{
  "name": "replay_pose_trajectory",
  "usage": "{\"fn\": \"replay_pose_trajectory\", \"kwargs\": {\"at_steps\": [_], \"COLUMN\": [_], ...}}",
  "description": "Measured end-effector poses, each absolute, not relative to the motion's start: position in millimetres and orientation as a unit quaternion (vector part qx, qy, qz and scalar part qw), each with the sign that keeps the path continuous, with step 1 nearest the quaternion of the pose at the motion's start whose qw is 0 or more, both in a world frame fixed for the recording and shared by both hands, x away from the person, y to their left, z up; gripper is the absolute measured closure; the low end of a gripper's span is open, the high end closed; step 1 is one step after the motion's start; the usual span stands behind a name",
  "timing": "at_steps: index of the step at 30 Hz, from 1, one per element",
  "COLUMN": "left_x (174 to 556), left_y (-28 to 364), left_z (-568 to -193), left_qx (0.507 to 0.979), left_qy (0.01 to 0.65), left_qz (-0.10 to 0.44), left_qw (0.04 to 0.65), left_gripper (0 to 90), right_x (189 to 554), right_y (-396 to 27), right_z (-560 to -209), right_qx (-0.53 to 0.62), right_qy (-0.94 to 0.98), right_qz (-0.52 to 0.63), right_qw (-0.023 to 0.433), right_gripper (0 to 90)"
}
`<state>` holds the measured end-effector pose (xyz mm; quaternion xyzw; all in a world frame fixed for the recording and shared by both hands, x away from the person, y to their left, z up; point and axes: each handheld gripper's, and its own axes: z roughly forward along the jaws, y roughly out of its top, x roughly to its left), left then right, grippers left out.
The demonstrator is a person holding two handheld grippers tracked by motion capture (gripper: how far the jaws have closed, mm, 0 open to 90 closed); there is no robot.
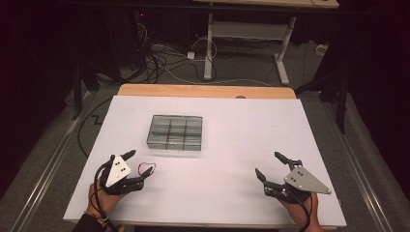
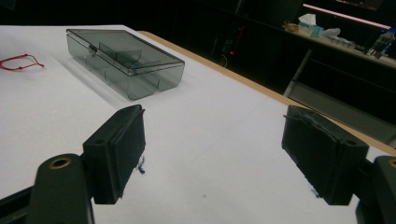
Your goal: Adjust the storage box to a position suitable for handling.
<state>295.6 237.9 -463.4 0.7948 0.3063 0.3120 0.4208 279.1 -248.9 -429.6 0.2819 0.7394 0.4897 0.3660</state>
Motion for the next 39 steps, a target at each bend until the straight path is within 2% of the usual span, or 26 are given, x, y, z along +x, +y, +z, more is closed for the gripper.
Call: {"fn": "replay_pose_trajectory", "kwargs": {"at_steps": [16, 18, 25, 27, 28, 30, 31, 32, 33, 36, 39], "left_x": [295.8, 295.5, 300.7, 301.7, 301.8, 302.0, 302.0, 302.1, 302.7, 303.9, 305.0], "left_y": [241.7, 243.3, 245.8, 245.8, 245.9, 246.1, 246.1, 246.0, 246.1, 246.7, 247.9], "left_z": [-466.6, -466.1, -466.8, -466.3, -466.0, -464.7, -464.7, -464.3, -463.9, -463.5, -463.7], "left_qx": [0.801, 0.799, 0.802, 0.803, 0.802, 0.803, 0.803, 0.803, 0.806, 0.812, 0.813], "left_qy": [0.309, 0.318, 0.327, 0.328, 0.328, 0.328, 0.328, 0.329, 0.329, 0.329, 0.331], "left_qz": [0.306, 0.301, 0.295, 0.295, 0.294, 0.294, 0.294, 0.295, 0.289, 0.275, 0.269], "left_qw": [0.411, 0.413, 0.405, 0.401, 0.403, 0.402, 0.402, 0.400, 0.398, 0.396, 0.396], "left_gripper": [22.0, 22.7, 37.6, 45.9, 45.9, 55.7, 59.4, 59.4, 65.9, 76.4, 85.4], "right_x": [283.6, 284.4, 287.4, 286.9, 286.7, 286.6, 286.7, 286.7, 286.8, 287.6, 289.7], "right_y": [-245.7, -244.9, -248.6, -250.0, -250.6, -252.3, -252.6, -252.6, -253.3, -254.6, -256.4], "right_z": [-432.4, -434.7, -439.3, -439.1, -439.0, -439.3, -439.7, -439.7, -440.5, -441.0, -442.0], "right_qx": [0.284, 0.285, 0.297, 0.302, 0.303, 0.303, 0.303, 0.303, 0.301, 0.304, 0.305], "right_qy": [0.740, 0.743, 0.747, 0.744, 0.744, 0.746, 0.747, 0.747, 0.750, 0.754, 0.757], "right_qz": [0.482, 0.475, 0.465, 0.465, 0.464, 0.462, 0.460, 0.460, 0.457, 0.454, 0.452], "right_qw": [0.373, 0.374, 0.370, 0.373, 0.375, 0.372, 0.372, 0.372, 0.370, 0.365, 0.360], "right_gripper": [22.1, 24.2, 34.1, 35.9, 39.3, 49.3, 52.6, 52.6, 63.9, 77.3, 86.7]}}
